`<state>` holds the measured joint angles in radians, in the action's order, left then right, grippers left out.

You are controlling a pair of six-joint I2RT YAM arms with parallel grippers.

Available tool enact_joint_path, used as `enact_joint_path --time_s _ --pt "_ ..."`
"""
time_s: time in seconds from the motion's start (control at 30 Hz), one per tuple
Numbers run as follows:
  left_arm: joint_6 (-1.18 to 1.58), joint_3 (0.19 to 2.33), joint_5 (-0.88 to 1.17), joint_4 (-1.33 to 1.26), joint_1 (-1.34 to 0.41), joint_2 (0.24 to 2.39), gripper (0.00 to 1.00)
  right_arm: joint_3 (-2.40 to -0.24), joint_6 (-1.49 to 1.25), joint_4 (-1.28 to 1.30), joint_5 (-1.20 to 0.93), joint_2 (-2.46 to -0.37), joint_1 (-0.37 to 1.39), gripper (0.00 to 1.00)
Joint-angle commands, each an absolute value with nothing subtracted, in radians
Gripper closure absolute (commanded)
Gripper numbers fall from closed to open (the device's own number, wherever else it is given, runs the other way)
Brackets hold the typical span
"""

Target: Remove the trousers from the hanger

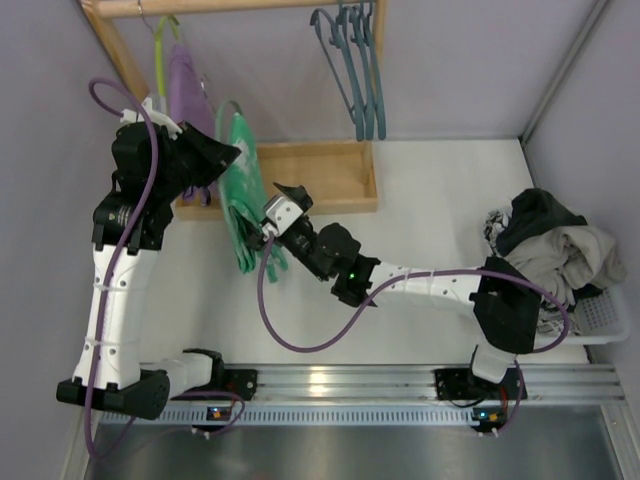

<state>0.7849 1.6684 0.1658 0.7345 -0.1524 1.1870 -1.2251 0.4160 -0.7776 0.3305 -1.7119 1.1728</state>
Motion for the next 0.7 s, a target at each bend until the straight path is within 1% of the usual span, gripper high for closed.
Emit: enact_joint_path --time_s 0.0,0.17,0.4,0.67 --pt "0.792 1.744 0.179 0.545 -0.156 1.144 1.0 -1.22 0.403 -0.813 0.331 -1.657 1.16 0.05" --pt "0.787 1.743 0.178 0.545 -0.156 1.144 1.0 -1.218 0.394 -0.804 0.337 -1.643 1.164 0.05" --pt "0.795 1.74 0.183 0.545 -0.156 1.147 1.0 -1.219 0.38 -0.788 0.35 -1.631 1.173 0.01" --pt "0.796 1.738 0.184 0.543 -0.156 1.152 1.0 -1.221 0.361 -0.773 0.359 -1.634 1.177 0.01"
